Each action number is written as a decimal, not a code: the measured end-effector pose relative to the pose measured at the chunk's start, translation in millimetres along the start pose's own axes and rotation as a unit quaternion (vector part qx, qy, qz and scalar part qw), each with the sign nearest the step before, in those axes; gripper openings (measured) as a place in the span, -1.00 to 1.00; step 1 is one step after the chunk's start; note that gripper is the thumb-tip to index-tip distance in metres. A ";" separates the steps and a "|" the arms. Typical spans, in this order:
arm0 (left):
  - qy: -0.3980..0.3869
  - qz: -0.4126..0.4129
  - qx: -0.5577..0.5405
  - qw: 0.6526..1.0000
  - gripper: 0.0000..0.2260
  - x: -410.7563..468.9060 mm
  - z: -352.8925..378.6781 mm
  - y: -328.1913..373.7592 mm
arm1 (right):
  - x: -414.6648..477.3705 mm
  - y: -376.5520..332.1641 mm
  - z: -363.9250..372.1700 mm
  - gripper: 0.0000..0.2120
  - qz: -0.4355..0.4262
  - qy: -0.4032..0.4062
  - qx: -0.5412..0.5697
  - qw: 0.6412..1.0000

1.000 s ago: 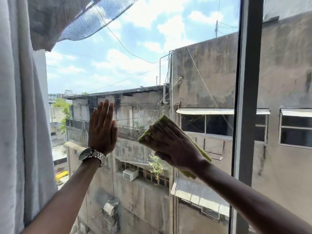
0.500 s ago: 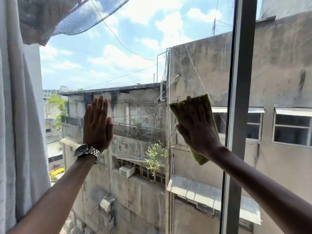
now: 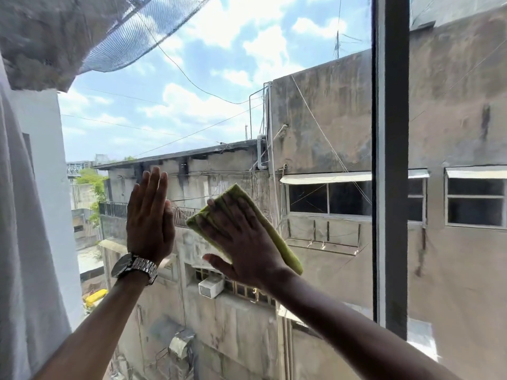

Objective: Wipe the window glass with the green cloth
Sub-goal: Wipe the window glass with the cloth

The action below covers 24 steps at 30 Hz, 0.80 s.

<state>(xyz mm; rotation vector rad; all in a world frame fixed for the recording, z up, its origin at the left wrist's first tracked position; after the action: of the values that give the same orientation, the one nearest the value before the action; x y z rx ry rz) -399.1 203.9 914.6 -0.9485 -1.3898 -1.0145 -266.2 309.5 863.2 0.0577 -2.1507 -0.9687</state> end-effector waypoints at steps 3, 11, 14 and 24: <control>0.007 0.003 -0.010 1.000 -0.52 1.1 -2.8 1.1 | -4.7 -5.5 1.3 -0.34 -0.068 -0.016 -0.001 0.998; -0.001 -0.003 -0.007 1.000 -0.52 1.0 -4.4 3.2 | -81.1 46.7 -9.0 -0.41 -0.139 -0.049 -0.086 0.985; -0.004 -0.003 0.000 1.000 -0.51 0.9 -3.2 2.9 | -114.8 95.8 -27.8 -0.42 -0.082 -0.026 -0.109 0.990; -0.012 -0.015 0.007 1.000 -0.51 -0.7 -0.8 5.4 | -116.9 122.9 -39.5 -0.42 -0.003 0.010 -0.073 0.997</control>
<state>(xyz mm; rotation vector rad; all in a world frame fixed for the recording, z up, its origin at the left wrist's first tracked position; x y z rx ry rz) -393.7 204.8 914.2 -0.9353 -1.4335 -1.0171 -126.5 410.6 887.5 0.0033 -2.0574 -1.1220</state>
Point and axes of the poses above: each hand's wrist, its own x-axis towards the middle knuckle, its own z-axis out of the palm, y = z × x, the point moved 8 cm from there along x, towards the middle knuckle, and after that the axes turned 11 degrees about -z, right-handed, at the moved point
